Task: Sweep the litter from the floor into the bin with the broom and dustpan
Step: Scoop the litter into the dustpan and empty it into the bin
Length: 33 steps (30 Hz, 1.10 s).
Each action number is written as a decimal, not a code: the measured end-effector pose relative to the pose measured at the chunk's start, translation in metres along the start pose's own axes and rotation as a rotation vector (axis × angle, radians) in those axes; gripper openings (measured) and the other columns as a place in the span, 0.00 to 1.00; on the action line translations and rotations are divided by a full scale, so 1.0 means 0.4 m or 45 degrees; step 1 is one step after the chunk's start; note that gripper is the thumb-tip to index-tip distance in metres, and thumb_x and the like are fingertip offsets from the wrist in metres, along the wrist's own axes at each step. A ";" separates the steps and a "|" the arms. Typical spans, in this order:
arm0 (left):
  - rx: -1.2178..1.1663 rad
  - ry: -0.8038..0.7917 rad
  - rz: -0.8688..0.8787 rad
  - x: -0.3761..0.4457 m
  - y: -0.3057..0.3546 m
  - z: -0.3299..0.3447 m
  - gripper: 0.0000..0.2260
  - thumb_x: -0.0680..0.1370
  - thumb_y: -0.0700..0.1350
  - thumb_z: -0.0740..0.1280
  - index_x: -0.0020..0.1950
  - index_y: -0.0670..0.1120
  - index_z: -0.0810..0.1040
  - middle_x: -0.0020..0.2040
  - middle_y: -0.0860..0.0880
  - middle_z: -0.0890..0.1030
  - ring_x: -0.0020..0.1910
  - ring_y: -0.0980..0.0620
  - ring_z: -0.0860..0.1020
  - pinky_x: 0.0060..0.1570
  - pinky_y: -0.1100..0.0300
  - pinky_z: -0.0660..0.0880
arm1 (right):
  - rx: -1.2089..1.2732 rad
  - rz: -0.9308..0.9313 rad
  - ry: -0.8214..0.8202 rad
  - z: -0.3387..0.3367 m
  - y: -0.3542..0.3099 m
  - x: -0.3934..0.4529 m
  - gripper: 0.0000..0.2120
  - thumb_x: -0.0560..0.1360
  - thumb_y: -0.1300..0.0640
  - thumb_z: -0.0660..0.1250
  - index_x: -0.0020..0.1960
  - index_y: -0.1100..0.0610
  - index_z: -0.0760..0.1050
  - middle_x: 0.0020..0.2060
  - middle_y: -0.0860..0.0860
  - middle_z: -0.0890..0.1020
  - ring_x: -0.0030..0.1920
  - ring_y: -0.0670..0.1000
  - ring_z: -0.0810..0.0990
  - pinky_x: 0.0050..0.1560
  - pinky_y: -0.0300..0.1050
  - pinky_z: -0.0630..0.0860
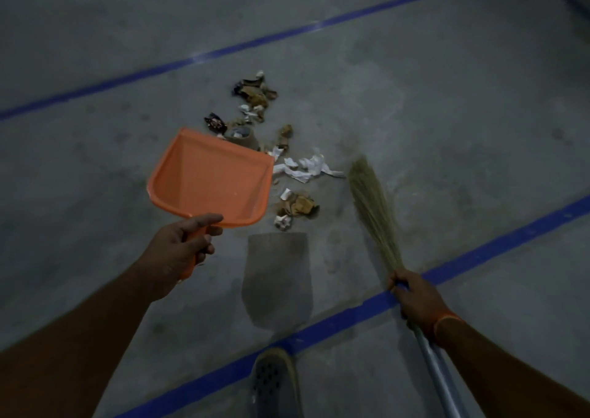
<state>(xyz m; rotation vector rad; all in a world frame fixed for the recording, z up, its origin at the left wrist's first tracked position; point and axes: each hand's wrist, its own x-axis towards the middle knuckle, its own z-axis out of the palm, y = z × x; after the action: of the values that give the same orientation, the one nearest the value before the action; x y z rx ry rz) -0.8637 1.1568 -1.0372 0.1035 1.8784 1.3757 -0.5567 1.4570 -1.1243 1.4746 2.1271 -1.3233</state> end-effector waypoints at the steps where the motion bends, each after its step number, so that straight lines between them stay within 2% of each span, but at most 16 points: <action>1: -0.007 -0.003 -0.007 0.002 0.000 -0.026 0.18 0.81 0.28 0.59 0.64 0.44 0.79 0.53 0.44 0.79 0.33 0.58 0.77 0.30 0.68 0.72 | -0.023 0.030 -0.003 0.031 -0.006 -0.006 0.10 0.74 0.66 0.62 0.40 0.54 0.75 0.28 0.58 0.76 0.22 0.53 0.73 0.22 0.43 0.71; 4: -0.010 0.003 -0.017 0.019 -0.009 -0.110 0.19 0.81 0.28 0.60 0.65 0.44 0.79 0.55 0.43 0.80 0.35 0.57 0.77 0.31 0.67 0.72 | -0.115 0.060 -0.086 0.117 -0.062 0.003 0.11 0.73 0.66 0.62 0.38 0.52 0.76 0.31 0.58 0.80 0.24 0.53 0.75 0.23 0.46 0.73; 7: 0.004 0.025 -0.018 0.039 -0.022 -0.189 0.19 0.81 0.29 0.60 0.65 0.45 0.80 0.56 0.43 0.80 0.36 0.56 0.76 0.31 0.66 0.72 | -0.170 -0.006 -0.118 0.177 -0.169 0.053 0.11 0.74 0.64 0.63 0.39 0.49 0.76 0.39 0.59 0.82 0.27 0.53 0.78 0.27 0.43 0.76; 12: -0.028 0.066 -0.031 0.061 -0.060 -0.286 0.19 0.81 0.28 0.60 0.67 0.43 0.78 0.56 0.43 0.80 0.36 0.57 0.77 0.31 0.67 0.73 | -0.297 -0.157 -0.213 0.206 -0.368 0.142 0.10 0.74 0.60 0.61 0.39 0.48 0.75 0.38 0.59 0.80 0.29 0.57 0.78 0.26 0.45 0.75; 18: -0.160 0.137 -0.095 0.029 -0.065 -0.328 0.19 0.80 0.27 0.59 0.64 0.44 0.80 0.54 0.43 0.80 0.34 0.57 0.76 0.30 0.66 0.72 | -0.335 -0.195 -0.195 0.124 -0.472 0.117 0.10 0.76 0.60 0.61 0.40 0.47 0.75 0.34 0.59 0.78 0.27 0.54 0.74 0.26 0.44 0.72; 22: -0.245 0.184 -0.155 -0.010 -0.038 -0.327 0.19 0.81 0.27 0.58 0.64 0.44 0.79 0.53 0.44 0.80 0.32 0.57 0.75 0.28 0.66 0.70 | -0.335 -0.168 -0.226 0.029 -0.512 0.084 0.11 0.78 0.61 0.61 0.41 0.49 0.75 0.36 0.57 0.76 0.29 0.54 0.73 0.27 0.43 0.71; 25: -0.281 0.231 -0.178 -0.022 -0.010 -0.321 0.19 0.81 0.29 0.59 0.63 0.47 0.80 0.54 0.45 0.81 0.35 0.53 0.74 0.30 0.64 0.70 | -0.350 -0.166 -0.224 -0.038 -0.538 0.080 0.11 0.78 0.63 0.61 0.41 0.50 0.75 0.35 0.58 0.77 0.29 0.54 0.73 0.28 0.43 0.71; 33: -0.314 0.271 -0.145 0.030 0.098 -0.178 0.18 0.81 0.30 0.60 0.63 0.47 0.80 0.55 0.45 0.81 0.31 0.60 0.76 0.29 0.66 0.72 | -0.357 -0.245 -0.261 -0.166 -0.581 0.176 0.10 0.78 0.62 0.61 0.42 0.50 0.75 0.35 0.58 0.76 0.29 0.54 0.74 0.27 0.42 0.72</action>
<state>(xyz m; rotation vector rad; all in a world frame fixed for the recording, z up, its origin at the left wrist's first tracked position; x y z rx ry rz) -0.9309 1.1238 -1.0037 -0.2789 1.8353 1.5762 -0.7651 1.5334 -1.0056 1.0032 2.2500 -1.1213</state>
